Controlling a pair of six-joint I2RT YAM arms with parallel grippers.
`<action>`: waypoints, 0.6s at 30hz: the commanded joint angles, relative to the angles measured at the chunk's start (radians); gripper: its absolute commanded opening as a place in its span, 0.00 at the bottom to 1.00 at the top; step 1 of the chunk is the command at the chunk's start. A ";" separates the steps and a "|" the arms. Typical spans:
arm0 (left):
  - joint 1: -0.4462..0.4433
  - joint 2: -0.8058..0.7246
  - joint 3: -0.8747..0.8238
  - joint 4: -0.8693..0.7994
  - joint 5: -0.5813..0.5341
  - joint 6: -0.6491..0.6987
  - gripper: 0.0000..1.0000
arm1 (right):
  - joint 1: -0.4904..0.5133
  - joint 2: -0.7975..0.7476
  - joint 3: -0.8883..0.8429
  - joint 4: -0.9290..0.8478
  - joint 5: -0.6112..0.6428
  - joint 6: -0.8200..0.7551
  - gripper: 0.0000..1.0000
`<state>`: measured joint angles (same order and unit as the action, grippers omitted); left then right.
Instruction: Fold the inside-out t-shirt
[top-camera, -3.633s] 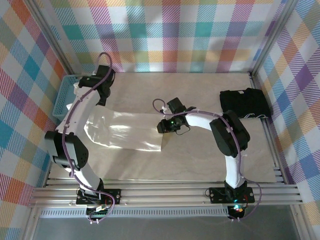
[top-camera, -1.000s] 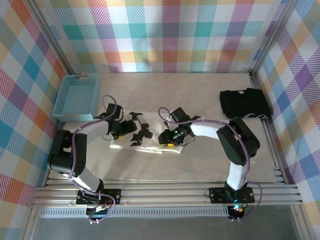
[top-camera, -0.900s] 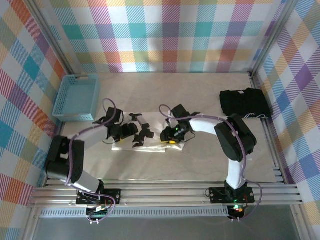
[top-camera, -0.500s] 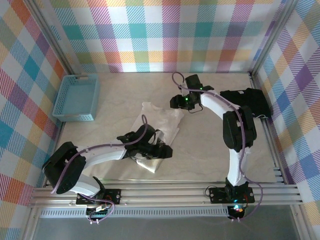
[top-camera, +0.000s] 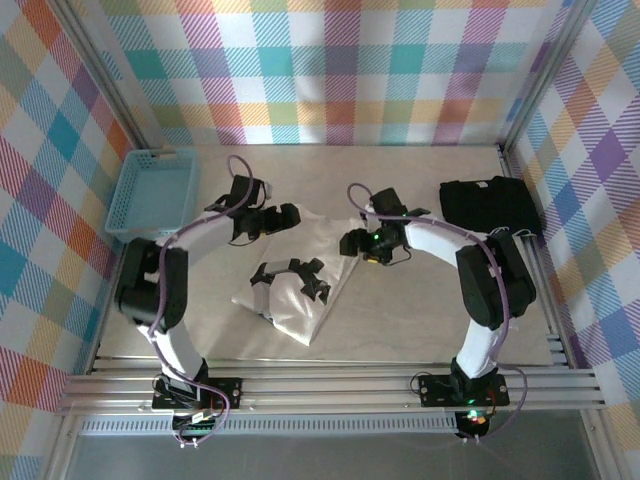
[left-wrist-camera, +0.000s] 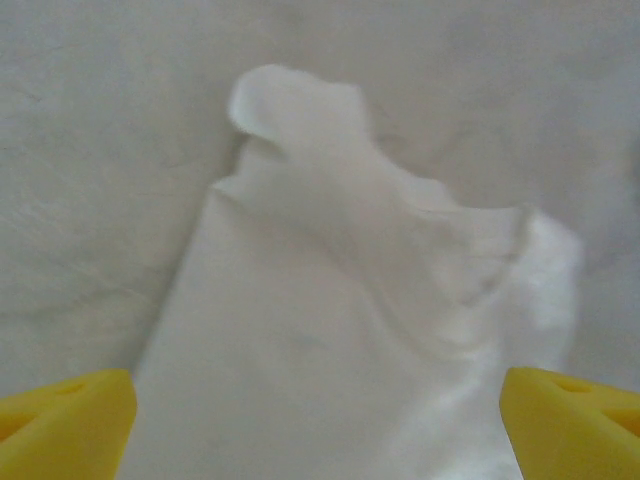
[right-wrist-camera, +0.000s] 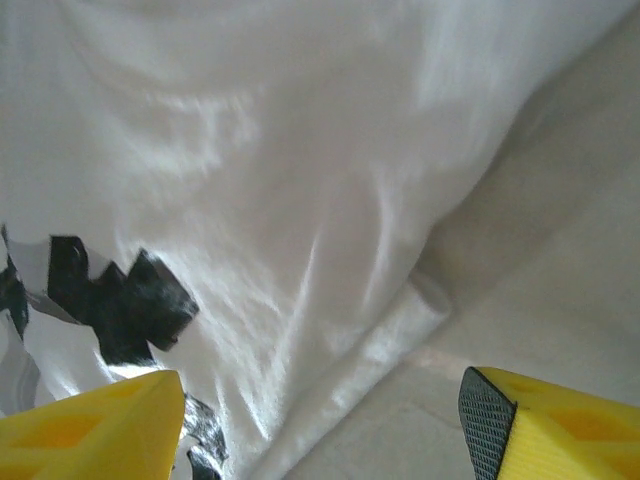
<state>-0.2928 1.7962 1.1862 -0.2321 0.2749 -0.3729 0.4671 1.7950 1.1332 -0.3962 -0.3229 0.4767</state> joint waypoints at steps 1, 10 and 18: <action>0.007 0.084 0.102 -0.160 0.001 0.133 0.93 | 0.025 0.039 -0.014 0.061 -0.012 0.094 0.73; 0.010 0.220 0.168 -0.239 0.131 0.210 0.88 | 0.060 0.141 0.037 0.127 0.046 0.170 0.68; 0.011 0.078 -0.031 -0.073 0.282 0.078 0.84 | 0.052 0.257 0.221 0.137 0.031 0.137 0.48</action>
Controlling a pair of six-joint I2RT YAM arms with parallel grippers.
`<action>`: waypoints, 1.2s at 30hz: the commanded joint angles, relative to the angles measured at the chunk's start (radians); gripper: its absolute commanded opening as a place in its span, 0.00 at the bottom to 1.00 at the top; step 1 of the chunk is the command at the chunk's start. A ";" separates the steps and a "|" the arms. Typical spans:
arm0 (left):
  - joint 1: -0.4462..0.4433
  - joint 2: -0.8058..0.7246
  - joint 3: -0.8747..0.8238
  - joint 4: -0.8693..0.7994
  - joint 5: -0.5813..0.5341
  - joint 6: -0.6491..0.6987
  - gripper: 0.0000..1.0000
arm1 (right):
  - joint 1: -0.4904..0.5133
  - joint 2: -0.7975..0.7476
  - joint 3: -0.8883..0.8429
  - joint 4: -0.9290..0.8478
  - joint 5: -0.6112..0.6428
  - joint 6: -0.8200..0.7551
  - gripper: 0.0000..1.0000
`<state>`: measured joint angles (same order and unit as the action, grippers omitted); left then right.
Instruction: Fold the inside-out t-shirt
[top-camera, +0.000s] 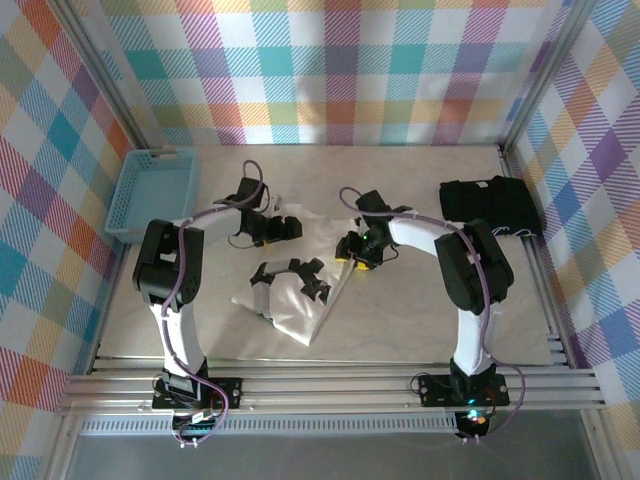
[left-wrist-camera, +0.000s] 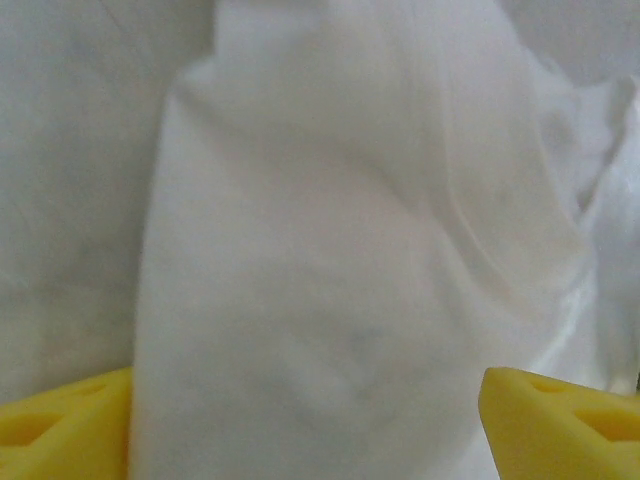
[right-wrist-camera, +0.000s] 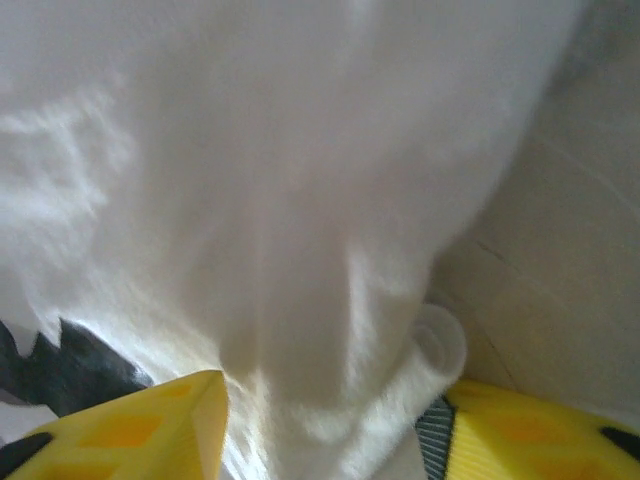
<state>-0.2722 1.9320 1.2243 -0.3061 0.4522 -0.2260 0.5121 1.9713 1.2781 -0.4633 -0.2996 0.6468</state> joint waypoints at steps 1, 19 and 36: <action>-0.010 -0.079 -0.083 0.004 0.083 -0.075 0.84 | 0.002 0.088 0.097 0.196 0.008 -0.041 0.46; 0.081 0.068 0.087 -0.091 -0.074 -0.031 0.85 | -0.039 0.170 0.223 0.138 0.007 -0.128 0.33; 0.052 0.144 0.079 -0.023 0.088 -0.018 0.49 | -0.011 0.205 0.197 0.184 -0.061 -0.069 0.35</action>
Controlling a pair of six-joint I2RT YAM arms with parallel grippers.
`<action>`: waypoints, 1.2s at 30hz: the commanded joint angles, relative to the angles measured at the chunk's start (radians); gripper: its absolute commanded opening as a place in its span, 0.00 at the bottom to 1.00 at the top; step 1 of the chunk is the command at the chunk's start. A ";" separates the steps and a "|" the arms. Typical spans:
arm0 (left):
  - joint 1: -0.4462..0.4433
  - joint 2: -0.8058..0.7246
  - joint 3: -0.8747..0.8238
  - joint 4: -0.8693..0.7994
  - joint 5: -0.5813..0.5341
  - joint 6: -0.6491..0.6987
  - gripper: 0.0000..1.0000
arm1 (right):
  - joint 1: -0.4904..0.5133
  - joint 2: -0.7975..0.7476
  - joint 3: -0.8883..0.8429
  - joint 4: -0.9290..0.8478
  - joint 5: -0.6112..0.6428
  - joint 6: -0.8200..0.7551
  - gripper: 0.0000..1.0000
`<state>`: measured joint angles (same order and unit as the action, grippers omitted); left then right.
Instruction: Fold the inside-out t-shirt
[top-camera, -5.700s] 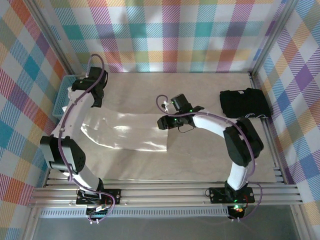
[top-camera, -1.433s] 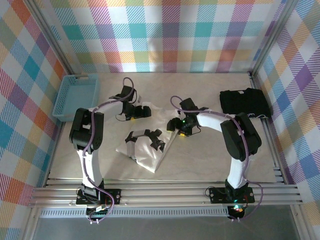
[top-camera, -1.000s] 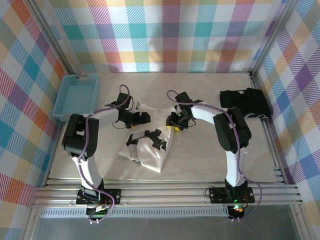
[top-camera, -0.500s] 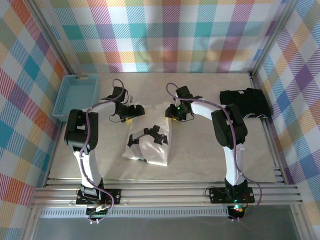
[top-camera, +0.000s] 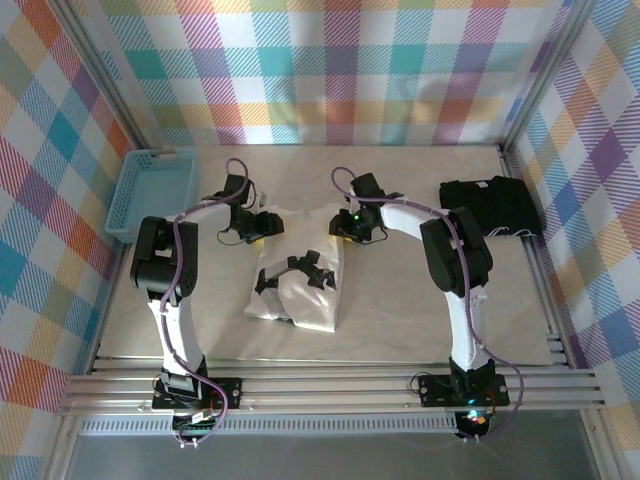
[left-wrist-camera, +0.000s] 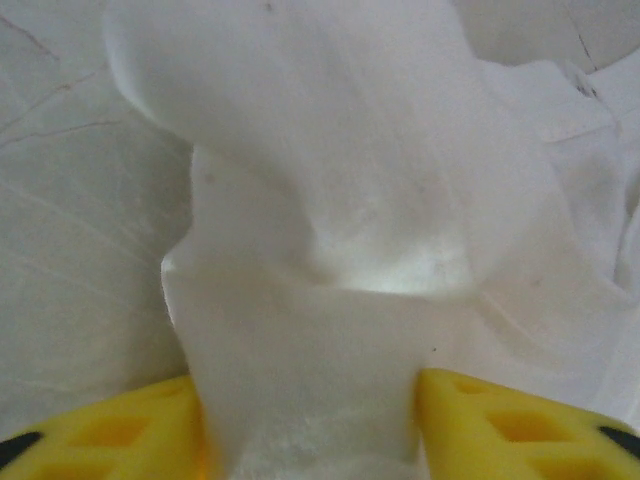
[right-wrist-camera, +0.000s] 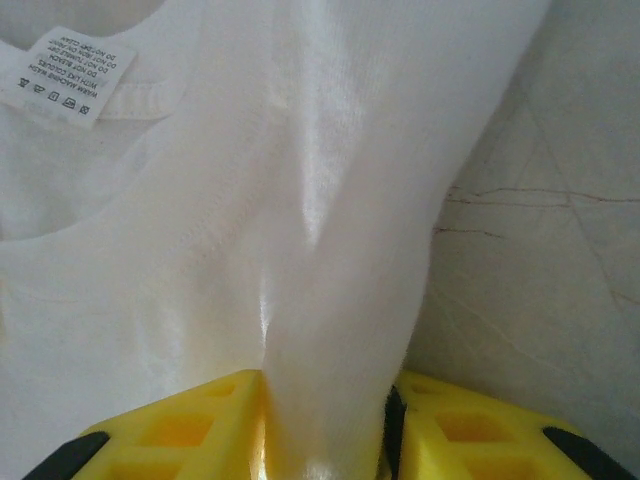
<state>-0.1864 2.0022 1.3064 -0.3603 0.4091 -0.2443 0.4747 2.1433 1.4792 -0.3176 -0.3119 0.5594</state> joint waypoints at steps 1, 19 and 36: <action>-0.033 0.081 0.002 0.032 0.135 0.000 0.45 | 0.027 0.038 0.004 0.038 -0.054 0.022 0.34; 0.048 -0.017 -0.126 0.300 0.193 -0.143 0.00 | -0.004 -0.038 -0.014 0.159 -0.142 -0.036 0.00; 0.107 -0.086 0.047 0.424 0.193 -0.326 0.00 | -0.074 -0.019 0.294 0.172 -0.154 -0.045 0.00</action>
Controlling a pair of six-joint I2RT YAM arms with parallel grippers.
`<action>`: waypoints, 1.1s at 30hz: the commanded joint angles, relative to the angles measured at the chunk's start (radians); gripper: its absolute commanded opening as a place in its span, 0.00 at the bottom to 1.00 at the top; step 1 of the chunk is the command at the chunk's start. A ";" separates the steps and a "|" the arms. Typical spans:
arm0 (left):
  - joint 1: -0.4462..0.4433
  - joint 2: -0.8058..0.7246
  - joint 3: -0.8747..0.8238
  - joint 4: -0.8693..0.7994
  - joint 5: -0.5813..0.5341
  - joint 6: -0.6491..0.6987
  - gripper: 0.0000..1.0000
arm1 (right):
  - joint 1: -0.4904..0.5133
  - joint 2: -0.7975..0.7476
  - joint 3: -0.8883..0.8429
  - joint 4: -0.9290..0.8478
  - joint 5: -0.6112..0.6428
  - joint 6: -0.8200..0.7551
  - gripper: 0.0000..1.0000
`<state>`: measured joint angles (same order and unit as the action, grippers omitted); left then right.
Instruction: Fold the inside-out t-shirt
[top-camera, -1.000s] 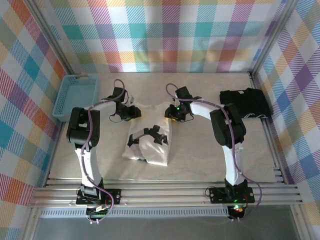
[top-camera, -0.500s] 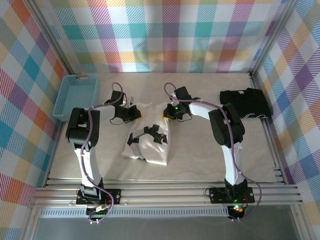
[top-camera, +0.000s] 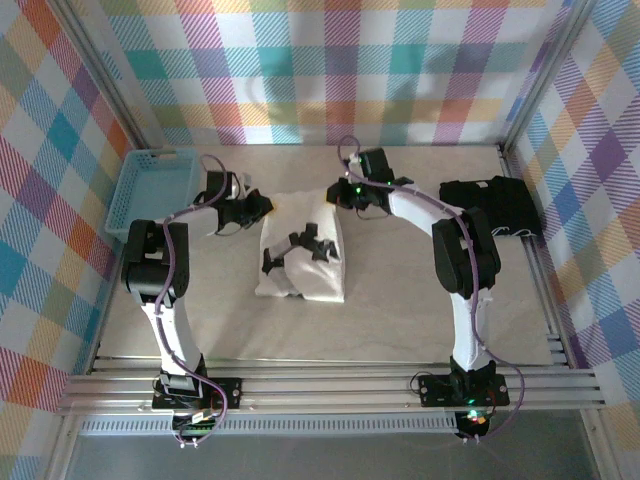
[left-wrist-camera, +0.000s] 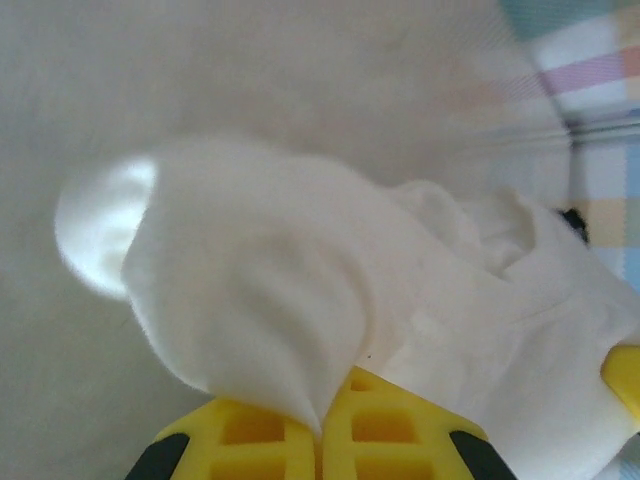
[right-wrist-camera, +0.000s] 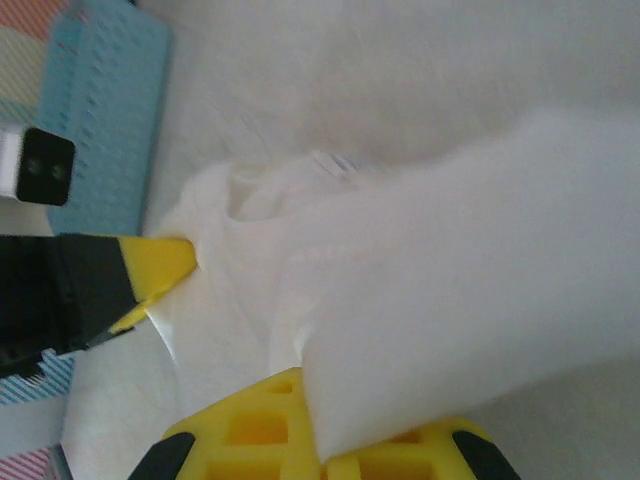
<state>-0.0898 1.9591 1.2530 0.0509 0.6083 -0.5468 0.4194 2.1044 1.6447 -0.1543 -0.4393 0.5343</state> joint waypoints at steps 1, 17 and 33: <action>0.010 -0.042 0.143 -0.007 -0.017 -0.022 0.00 | -0.025 0.035 0.187 -0.012 -0.027 -0.024 0.00; -0.025 -0.232 -0.013 0.163 -0.051 -0.042 0.00 | -0.069 -0.092 0.162 0.005 -0.188 -0.178 0.00; -0.365 -0.782 -0.667 0.192 -0.384 0.181 0.00 | -0.028 -0.520 -0.749 0.289 -0.159 -0.132 0.00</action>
<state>-0.4515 1.2125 0.5858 0.2321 0.3500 -0.4652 0.3908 1.6157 0.8703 0.0444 -0.6022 0.4469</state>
